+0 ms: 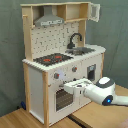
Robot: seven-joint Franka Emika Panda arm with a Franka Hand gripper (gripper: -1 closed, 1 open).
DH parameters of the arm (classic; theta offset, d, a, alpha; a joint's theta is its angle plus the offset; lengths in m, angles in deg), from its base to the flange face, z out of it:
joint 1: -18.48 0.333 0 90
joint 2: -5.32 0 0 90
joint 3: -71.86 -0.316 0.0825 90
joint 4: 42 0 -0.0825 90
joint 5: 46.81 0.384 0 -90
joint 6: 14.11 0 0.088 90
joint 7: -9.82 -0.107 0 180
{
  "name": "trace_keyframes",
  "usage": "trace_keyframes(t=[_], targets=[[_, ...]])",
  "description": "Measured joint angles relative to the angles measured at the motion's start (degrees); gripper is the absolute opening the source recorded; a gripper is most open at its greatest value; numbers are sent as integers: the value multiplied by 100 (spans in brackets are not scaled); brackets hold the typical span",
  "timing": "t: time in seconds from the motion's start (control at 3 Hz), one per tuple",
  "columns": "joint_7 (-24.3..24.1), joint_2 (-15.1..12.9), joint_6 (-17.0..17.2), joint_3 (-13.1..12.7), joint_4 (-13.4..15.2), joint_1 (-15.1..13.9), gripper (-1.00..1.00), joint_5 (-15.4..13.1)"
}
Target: Play with the kitchen
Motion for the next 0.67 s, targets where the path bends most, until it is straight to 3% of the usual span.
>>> trace_keyframes(t=[0.67], targets=[[104,7,172,-45,794,789,100,-40]])
